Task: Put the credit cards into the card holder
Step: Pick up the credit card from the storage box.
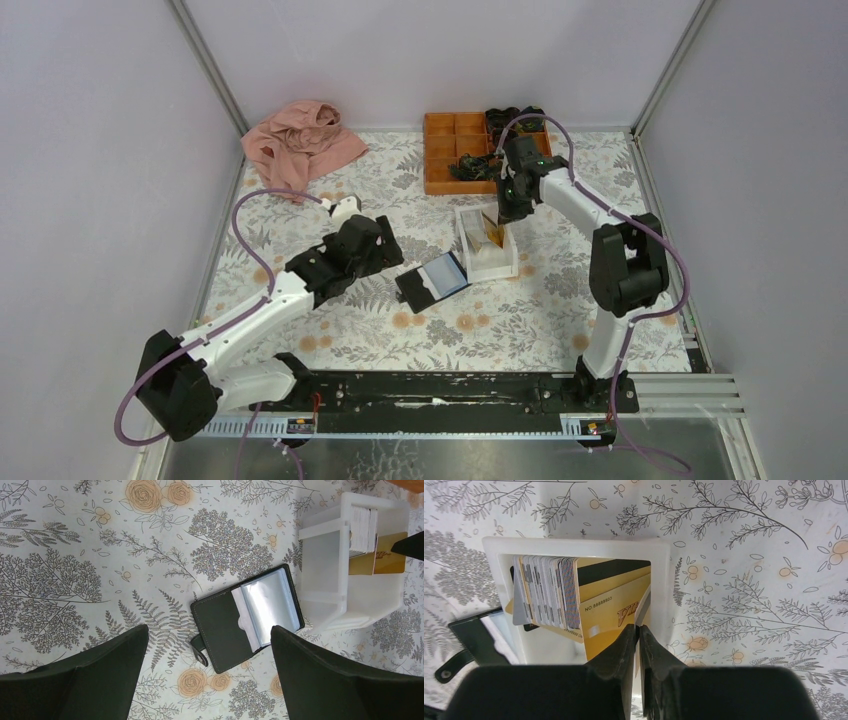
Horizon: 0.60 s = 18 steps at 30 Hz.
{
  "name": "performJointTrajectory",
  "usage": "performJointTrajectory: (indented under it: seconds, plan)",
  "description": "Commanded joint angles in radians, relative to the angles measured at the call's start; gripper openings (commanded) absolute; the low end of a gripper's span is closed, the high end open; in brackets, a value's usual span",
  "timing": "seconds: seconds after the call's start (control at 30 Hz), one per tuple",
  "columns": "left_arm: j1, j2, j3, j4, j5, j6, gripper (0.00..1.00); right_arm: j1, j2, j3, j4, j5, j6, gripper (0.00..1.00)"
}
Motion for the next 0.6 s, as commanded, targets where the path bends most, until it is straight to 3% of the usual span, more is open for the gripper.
performJointTrajectory:
  seconds: [0.0,0.17,0.27,0.57]
  plan:
    - [-0.007,0.007,0.026,0.053,-0.003,0.0,1.0,0.036,0.033,0.036,-0.06,0.133,-0.045,0.14]
    - [-0.006,0.008,0.023,0.056,0.0,-0.006,1.0,0.057,0.058,0.04,-0.073,0.182,-0.055,0.13]
    - [-0.006,0.011,0.02,0.056,0.004,-0.009,1.0,0.069,0.07,0.053,-0.089,0.229,-0.06,0.01]
    - [-0.007,-0.022,-0.008,0.07,0.028,-0.055,1.0,0.074,-0.019,0.107,-0.111,0.29,-0.05,0.0]
